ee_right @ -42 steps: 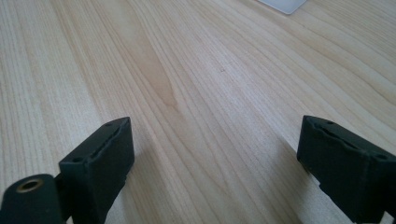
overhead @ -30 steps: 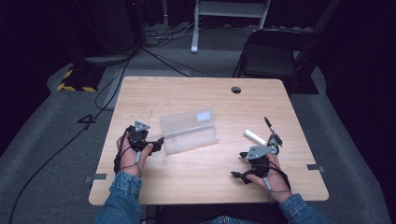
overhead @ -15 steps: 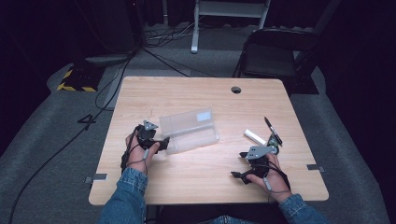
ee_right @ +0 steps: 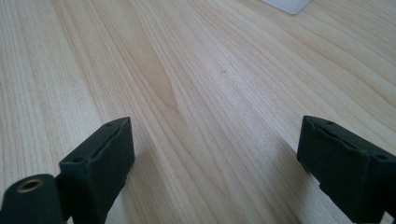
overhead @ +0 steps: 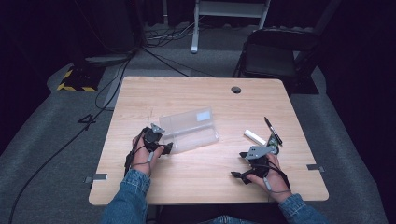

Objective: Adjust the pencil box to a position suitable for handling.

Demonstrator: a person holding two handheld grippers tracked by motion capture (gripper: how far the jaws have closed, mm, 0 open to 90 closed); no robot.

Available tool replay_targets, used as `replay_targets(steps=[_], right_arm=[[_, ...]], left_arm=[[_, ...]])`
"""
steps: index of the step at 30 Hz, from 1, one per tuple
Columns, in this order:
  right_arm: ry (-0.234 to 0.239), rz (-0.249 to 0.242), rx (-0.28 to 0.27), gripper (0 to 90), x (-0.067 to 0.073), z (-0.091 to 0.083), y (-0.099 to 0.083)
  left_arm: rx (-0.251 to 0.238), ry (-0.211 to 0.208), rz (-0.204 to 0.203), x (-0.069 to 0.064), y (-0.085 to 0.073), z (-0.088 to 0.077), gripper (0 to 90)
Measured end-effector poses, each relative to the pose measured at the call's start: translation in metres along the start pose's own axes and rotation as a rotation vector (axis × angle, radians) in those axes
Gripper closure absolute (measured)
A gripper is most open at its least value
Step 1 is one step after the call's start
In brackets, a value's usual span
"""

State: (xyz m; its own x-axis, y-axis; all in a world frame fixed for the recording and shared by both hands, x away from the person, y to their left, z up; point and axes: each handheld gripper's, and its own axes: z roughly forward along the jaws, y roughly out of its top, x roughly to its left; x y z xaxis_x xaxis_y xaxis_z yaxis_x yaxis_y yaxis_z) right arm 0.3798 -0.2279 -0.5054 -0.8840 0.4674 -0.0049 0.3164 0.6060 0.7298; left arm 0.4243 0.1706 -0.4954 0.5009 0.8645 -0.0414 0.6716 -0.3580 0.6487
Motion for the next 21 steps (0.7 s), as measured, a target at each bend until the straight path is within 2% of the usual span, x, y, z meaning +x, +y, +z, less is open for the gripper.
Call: replay_targets(steps=[9,12,14,16,17,21], right_arm=[[-0.004,0.005,0.002,11.9,0.001,-0.002,-0.001],[-0.018,0.024,0.009,20.1,0.001,-0.006,-0.001],[0.0,0.035,0.008,20.9,0.0,-0.011,0.001],[-0.019,0.045,-0.022,20.9,-0.003,-0.023,0.004],[-0.019,0.045,-0.022,20.9,-0.003,-0.023,0.004],[-0.063,0.074,-0.048,21.1,-0.013,-0.042,0.005]], left_arm=[[-0.005,-0.018,0.036,-0.001,-0.001,-0.001,27.3],[-0.012,-0.027,0.045,0.0,-0.002,-0.001,28.1],[-0.019,-0.031,0.052,0.0,-0.003,-0.001,29.0],[-0.023,-0.041,0.067,0.001,-0.004,-0.001,30.6],[-0.023,-0.041,0.067,0.001,-0.004,-0.001,30.9],[-0.03,-0.053,0.078,-0.002,-0.004,-0.001,30.9]])
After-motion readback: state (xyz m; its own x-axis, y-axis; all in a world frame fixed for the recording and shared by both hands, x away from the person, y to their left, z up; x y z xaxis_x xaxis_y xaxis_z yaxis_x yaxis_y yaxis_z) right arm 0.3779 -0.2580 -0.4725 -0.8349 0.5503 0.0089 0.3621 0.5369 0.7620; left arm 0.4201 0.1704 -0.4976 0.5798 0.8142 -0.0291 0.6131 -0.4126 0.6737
